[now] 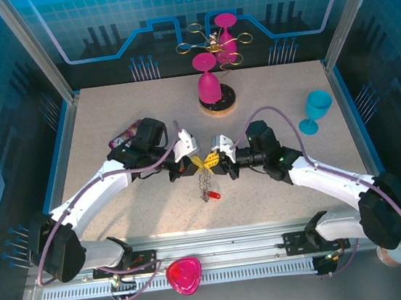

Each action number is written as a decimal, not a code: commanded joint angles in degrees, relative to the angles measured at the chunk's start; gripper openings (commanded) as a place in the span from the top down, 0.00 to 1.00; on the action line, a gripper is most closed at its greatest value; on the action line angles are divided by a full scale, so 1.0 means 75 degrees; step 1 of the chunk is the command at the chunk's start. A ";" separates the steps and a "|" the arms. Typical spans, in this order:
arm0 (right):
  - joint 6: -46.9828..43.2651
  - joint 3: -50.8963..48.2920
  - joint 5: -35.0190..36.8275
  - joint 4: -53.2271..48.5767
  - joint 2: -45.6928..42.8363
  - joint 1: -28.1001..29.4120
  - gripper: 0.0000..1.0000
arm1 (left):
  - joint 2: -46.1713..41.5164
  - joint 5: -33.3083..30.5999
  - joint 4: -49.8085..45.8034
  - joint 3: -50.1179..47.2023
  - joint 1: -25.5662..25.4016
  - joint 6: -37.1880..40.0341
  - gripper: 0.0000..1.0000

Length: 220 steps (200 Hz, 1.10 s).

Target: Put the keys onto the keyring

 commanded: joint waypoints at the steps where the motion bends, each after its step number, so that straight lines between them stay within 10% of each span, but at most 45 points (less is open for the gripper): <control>1: 0.0078 0.0227 0.0234 -0.0364 -0.0266 -0.0110 0.71 | -0.0538 -0.0602 0.0696 -0.0157 -0.0376 -0.1944 1.00; 26: 0.0096 0.0247 0.0724 -0.0855 -0.0654 -0.0186 0.49 | -0.0781 -0.1750 0.0667 -0.0230 -0.0537 -0.3782 1.00; 79: 0.0243 0.0525 0.2129 -0.2206 -0.1453 0.0082 0.55 | -0.0844 -0.3810 -0.0525 0.0215 -0.0614 -0.7547 1.00; 145: 0.1208 -0.0141 0.3234 -0.0117 -0.0997 0.2057 0.65 | -0.0127 -0.3972 -0.2138 0.1715 -0.0620 -1.0956 1.00; 220: 0.1725 -0.0903 0.4972 0.2625 0.0653 0.2167 0.46 | 0.0421 -0.3270 -0.2870 0.2163 -0.0621 -1.1984 1.00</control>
